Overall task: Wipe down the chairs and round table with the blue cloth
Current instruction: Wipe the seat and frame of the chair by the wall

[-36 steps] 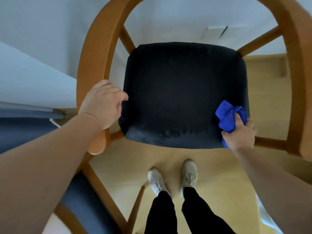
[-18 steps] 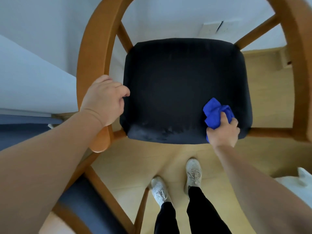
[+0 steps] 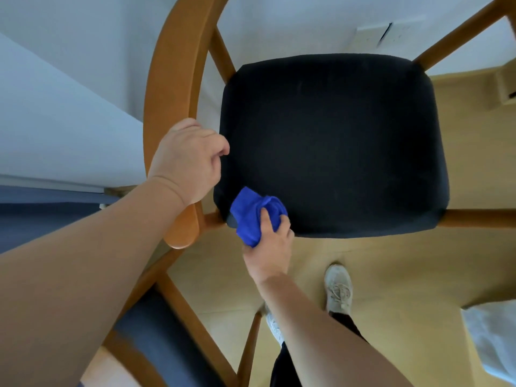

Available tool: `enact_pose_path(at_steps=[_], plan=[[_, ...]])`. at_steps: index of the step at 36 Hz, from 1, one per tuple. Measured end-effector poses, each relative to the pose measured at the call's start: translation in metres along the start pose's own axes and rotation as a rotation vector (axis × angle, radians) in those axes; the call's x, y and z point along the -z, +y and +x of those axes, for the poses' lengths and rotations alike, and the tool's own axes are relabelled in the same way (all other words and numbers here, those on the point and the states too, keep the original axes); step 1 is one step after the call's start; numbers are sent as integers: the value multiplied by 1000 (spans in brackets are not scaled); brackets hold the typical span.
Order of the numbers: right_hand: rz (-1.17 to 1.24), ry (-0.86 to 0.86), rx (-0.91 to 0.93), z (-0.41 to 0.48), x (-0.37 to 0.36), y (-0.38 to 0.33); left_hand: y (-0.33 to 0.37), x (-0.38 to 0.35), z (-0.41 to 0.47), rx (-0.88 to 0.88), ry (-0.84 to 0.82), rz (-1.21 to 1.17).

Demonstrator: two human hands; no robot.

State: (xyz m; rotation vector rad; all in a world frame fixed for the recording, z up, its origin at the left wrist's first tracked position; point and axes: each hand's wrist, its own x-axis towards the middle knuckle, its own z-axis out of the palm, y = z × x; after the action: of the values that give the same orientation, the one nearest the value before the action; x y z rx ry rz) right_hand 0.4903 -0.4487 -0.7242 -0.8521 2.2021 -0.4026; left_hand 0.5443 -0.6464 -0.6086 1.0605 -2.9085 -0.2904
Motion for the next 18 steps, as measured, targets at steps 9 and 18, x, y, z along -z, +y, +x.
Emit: enact_pose_path(at_steps=[9,18], plan=[[244,-171,146,3,27,26,0,1,-2,29,12,-2],[91,-187,216,7,151,51,37,23,-42,256,-65,-179]])
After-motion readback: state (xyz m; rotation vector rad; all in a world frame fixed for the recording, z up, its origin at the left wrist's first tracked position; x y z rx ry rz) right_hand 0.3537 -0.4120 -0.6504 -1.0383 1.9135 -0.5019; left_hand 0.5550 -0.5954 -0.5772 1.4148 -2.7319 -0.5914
